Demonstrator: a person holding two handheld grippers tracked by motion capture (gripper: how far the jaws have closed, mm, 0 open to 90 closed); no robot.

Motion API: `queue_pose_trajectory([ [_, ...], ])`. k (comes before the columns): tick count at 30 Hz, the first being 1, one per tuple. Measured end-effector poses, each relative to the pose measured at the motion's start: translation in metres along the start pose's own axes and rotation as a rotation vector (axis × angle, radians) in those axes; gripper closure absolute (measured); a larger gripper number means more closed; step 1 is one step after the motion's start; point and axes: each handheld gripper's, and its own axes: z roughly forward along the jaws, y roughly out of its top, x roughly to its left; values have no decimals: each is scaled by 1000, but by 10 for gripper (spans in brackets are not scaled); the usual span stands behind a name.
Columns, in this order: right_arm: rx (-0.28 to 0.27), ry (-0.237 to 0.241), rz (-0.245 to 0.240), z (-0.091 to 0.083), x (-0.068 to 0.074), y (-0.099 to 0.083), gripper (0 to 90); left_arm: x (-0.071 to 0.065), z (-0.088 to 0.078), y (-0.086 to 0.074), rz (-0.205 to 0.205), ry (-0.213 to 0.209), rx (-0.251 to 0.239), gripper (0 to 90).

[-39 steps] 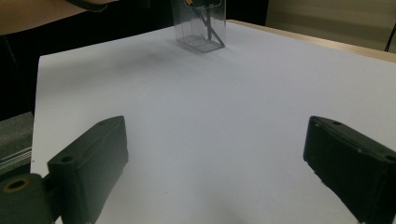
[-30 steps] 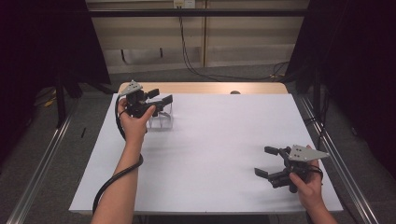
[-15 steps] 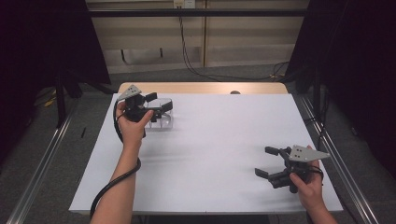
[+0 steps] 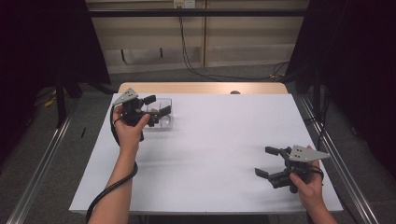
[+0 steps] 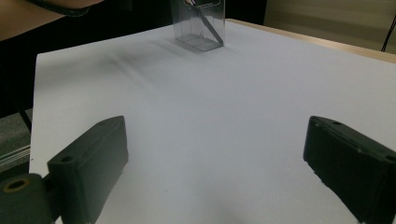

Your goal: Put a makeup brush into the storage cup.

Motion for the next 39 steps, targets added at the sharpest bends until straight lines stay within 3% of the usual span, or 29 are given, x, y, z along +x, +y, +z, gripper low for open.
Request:
queue_pose_trajectory([
  [28,6,6,2,3,0,-1,61,-9,-23,-24,7,-38,-4,39],
  [39,6,4,2,2,0,-1,61,-12,-31,-33,19,-53,17,39],
])
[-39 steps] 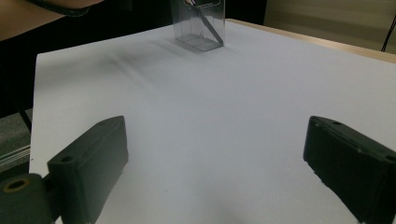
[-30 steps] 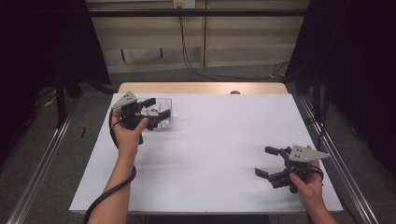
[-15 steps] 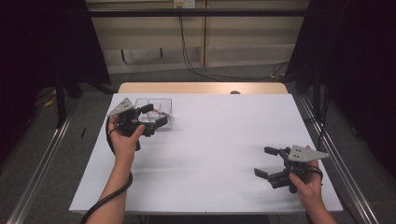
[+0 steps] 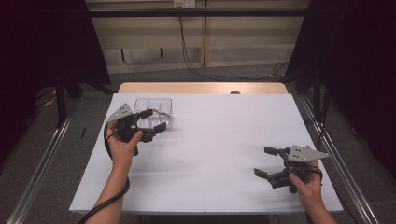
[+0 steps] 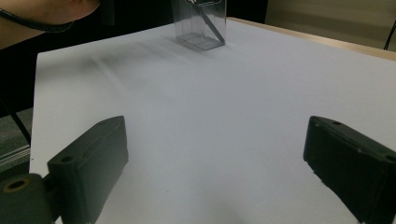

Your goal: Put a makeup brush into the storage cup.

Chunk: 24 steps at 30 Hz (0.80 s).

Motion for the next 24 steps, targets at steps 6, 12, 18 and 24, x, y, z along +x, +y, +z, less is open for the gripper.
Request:
queue_pose_trajectory([
  [6,4,0,1,1,1,0,61,1,-7,-6,-5,2,8,39],
  [12,4,-2,0,1,1,0,61,-1,-12,-12,-9,-2,13,40],
  [18,3,2,-3,2,1,0,61,-5,-16,-15,-6,-8,14,40],
  [24,3,1,-3,2,1,0,60,-13,-17,-16,26,-21,35,46],
])
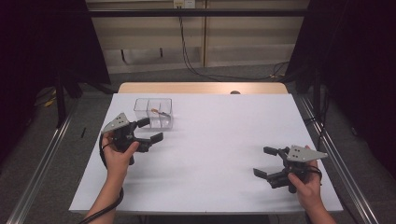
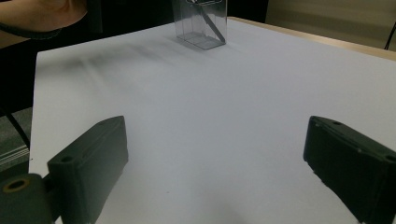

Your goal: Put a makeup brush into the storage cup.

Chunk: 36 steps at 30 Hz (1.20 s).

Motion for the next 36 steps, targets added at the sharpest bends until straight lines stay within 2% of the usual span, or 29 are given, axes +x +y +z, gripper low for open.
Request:
queue_pose_trajectory([
  [9,1,-5,2,-1,0,0,60,-11,2,-2,17,-30,17,41],
  [16,-1,-4,0,-1,0,0,60,-15,-4,-6,19,-37,27,40],
  [27,-2,-2,-1,-1,0,0,59,-19,-12,-9,26,-39,31,39],
  [36,-3,-1,-2,-1,0,1,58,-19,-24,-10,26,-23,24,38],
])
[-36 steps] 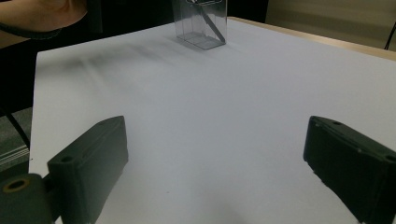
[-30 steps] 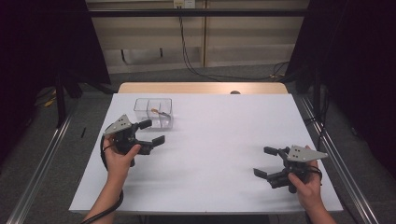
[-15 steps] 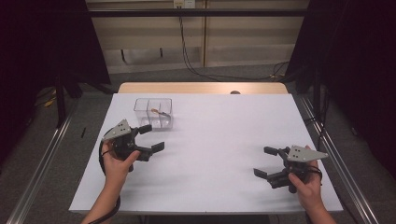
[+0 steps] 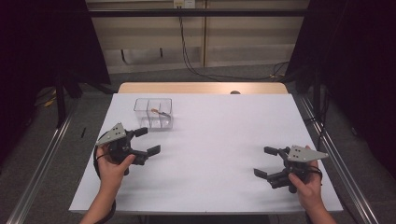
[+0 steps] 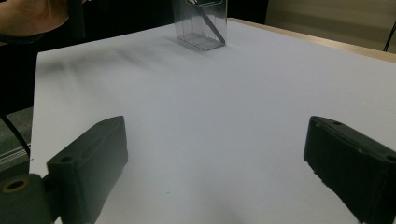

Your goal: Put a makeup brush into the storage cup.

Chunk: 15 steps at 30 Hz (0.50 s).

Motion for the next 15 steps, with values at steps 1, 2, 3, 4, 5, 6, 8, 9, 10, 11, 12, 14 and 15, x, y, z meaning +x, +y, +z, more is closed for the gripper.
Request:
queue_pose_trajectory([
  [1,0,-1,-1,0,0,0,58,0,-1,0,4,-2,4,38],
  [2,-1,0,0,0,0,0,58,0,-3,-1,4,-2,4,38],
  [3,0,-1,0,0,0,0,58,-1,-4,-1,4,5,3,39],
  [4,0,0,-1,0,0,0,58,-1,-5,-2,4,6,1,38],
  [5,1,1,0,0,0,0,58,-1,-7,-2,5,3,4,38],
  [6,-1,0,-1,0,0,0,58,-2,-8,-3,3,4,4,38],
  [8,-3,1,0,0,0,0,57,-3,-10,-4,0,10,1,38],
  [9,-2,1,0,0,0,0,58,-3,-11,-4,1,12,2,38],
  [10,-2,1,0,0,0,0,57,-4,-12,-5,0,15,2,38],
  [11,-1,1,0,0,0,0,57,-4,-13,-6,-3,11,3,38],
  [12,-1,1,-1,0,0,0,58,-4,-13,-6,-3,15,-1,38],
  [14,-2,2,-2,0,1,0,58,-4,-14,-7,-5,13,1,38],
  [15,-2,2,-2,0,1,1,58,-5,-15,-8,-5,14,2,38],
])
